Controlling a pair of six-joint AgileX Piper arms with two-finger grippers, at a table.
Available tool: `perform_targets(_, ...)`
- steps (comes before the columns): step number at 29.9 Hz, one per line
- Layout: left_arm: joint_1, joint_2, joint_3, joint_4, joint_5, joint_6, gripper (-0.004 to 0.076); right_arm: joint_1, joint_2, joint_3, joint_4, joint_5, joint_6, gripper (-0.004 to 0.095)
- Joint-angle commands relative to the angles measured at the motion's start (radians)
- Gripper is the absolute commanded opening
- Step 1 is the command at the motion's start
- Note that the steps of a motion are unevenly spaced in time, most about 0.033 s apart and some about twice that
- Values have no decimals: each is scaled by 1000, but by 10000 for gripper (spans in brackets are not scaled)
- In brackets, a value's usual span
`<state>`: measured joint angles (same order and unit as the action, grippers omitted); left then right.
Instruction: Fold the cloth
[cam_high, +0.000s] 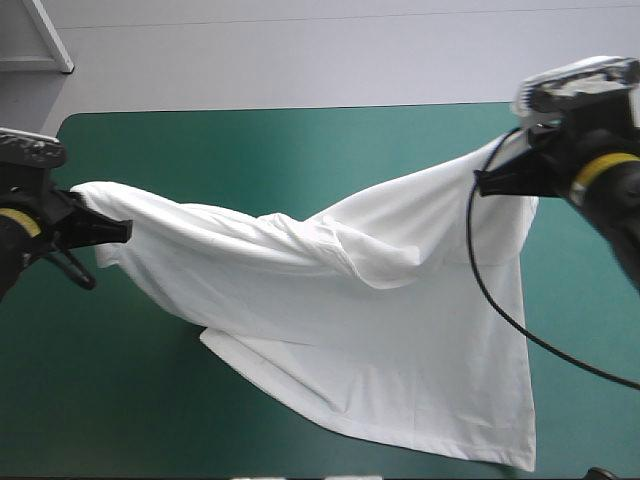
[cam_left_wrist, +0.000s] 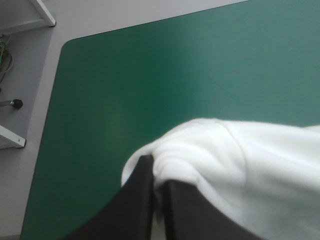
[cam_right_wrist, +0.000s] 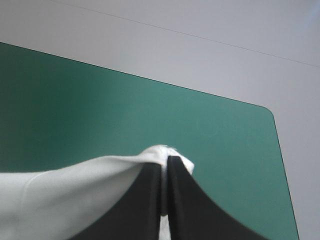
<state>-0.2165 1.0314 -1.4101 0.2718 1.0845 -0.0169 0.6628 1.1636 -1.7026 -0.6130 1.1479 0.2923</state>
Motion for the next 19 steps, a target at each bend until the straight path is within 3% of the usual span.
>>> perform_targets(1, -1, 67, 17, 22, -221, -26, -10, -7, 103, 18, -212, -192, 111, -14)
perform_targets(6, -1, 243, 17, 30, -426, -63, -10, -61, 275, 18, -398, -326, 268, -14)
perform_targets(16, -1, 563, 8, 32, -778, -68, -6, -188, 522, 18, -363, -445, 362, -13)
perform_targets(19, -1, 617, 8, 32, -861, -111, 71, -214, 561, 18, -292, -495, 369, 47)
